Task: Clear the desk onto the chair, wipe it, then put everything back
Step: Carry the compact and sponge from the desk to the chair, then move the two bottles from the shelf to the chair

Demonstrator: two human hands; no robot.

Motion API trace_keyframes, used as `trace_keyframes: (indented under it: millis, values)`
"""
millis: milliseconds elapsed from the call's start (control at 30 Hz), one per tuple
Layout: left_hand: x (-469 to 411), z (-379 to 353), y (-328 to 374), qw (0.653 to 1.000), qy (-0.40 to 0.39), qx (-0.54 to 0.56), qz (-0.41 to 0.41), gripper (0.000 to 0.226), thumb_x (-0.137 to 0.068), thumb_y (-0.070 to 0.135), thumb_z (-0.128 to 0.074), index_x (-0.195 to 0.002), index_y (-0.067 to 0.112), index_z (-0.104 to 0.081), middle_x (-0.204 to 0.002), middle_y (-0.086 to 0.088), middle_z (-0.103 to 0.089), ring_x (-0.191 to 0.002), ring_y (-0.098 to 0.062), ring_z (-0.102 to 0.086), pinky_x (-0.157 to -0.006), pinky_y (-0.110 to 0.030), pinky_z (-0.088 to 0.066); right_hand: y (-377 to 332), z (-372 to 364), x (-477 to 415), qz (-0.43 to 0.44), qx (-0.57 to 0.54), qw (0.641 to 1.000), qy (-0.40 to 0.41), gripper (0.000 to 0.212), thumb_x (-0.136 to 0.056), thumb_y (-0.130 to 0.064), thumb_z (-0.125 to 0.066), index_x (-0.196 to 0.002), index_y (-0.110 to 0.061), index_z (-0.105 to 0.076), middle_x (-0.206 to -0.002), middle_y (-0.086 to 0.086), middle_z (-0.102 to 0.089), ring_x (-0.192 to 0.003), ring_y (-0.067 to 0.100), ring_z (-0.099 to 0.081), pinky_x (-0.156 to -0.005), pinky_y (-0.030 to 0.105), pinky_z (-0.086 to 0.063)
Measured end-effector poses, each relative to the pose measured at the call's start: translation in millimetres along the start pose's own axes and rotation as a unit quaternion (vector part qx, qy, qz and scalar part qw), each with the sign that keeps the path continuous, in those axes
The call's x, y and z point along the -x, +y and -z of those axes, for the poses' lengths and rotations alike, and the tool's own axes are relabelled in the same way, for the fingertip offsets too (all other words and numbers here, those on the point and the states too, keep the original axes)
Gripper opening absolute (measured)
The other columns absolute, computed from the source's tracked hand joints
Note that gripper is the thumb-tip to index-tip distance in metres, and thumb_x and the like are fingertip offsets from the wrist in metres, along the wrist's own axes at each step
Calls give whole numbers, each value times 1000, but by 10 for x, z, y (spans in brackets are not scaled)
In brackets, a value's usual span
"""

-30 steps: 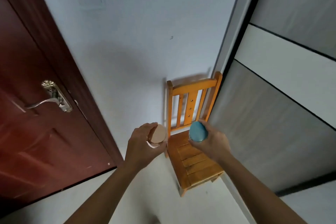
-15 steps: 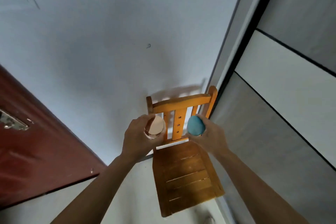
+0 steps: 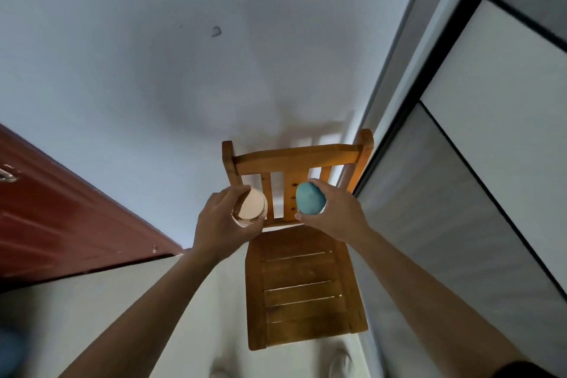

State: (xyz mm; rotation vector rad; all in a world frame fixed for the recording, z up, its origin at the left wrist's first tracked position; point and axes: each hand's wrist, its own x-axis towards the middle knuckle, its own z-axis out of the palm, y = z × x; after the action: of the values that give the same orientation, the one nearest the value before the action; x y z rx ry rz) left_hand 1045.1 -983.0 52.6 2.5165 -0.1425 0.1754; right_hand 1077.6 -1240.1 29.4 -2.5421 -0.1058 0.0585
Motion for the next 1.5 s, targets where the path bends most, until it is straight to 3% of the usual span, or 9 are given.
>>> trace_keyframes:
  millis: [267,333,400,533,867,1133,1300,1367,1500]
  values:
    - [203,-1268,-907,1000,-8,5,22,75,-60,33,-93,-125,17,-59,-126,-1,-66,-107,-21,-58,-75,-21,-48,702,-1418,78,-33,-30,999,10,85,-67,-72,-75,-138,-43,-37,-128,-14,-62,-103,5,-59,-76,11,-52]
    - [290,-1617,-1149,1000,-13,4,29,76,-58,32,-94,-125,16,-60,-124,-1,-67,-106,-21,-59,-76,-20,-45,841,-1788,119,-47,-40,998,17,84,-65,-68,-80,-136,-35,-47,-122,-12,-66,-98,0,-56,-61,-7,-36]
    - [370,-1952,-1395,999,-12,1,37,77,-58,32,-94,-125,16,-60,-125,-1,-67,-107,-22,-60,-77,-22,-46,1005,-2181,102,-61,-60,996,15,83,-66,-61,-84,-136,-29,-52,-126,-9,-65,-104,2,-56,-60,-10,-28]
    - [522,-2540,-1849,998,-22,2,65,77,-59,34,-92,-127,19,-59,-127,0,-66,-109,-23,-59,-76,-29,-54,1347,-2935,-12,-73,-94,993,-27,87,-72,-54,-83,-145,-30,-42,-141,-10,-54,-124,12,-54,-89,10,-40]
    - [507,-3434,-2658,992,-27,1,120,75,-67,36,-88,-133,22,-55,-132,-2,-63,-116,-27,-58,-87,-39,-53,1699,-4006,-311,-67,-79,993,-50,90,-78,-39,-83,-152,-33,-32,-152,-4,-36,-135,18,-44,-94,18,-34]
    - [531,-3539,-2823,989,-44,43,132,79,-77,51,-78,-145,37,-40,-152,5,-43,-132,-23,-50,-96,-39,-53,1693,-4125,-362,-40,-79,993,-79,96,-84,-29,-80,-156,-39,-17,-158,-6,-29,-143,19,-36,-105,23,-30]
    - [591,-3134,-2595,992,-46,-48,111,89,-85,74,-48,-156,39,-8,-166,7,7,-154,-24,0,-116,-52,-20,1566,-3613,-112,-4,-14,991,-130,109,-89,-36,-71,-150,-51,18,-164,-23,9,-152,12,-3,-115,34,-24]
    - [588,-2760,-2344,992,-14,-95,84,82,-91,71,-34,-158,32,-8,-166,1,11,-153,-25,8,-119,-55,-11,1337,-3179,11,19,39,996,-81,87,-97,-49,-53,-154,-45,13,-164,-18,16,-148,8,4,-117,35,-25]
    - [352,-1568,-1625,990,19,-138,38,78,-96,65,-26,-158,21,-14,-166,-9,6,-153,-32,5,-118,-64,-14,499,-1911,-16,97,74,990,73,68,-101,-54,-41,-159,-26,-18,-168,2,-3,-149,18,-15,-111,32,-27]
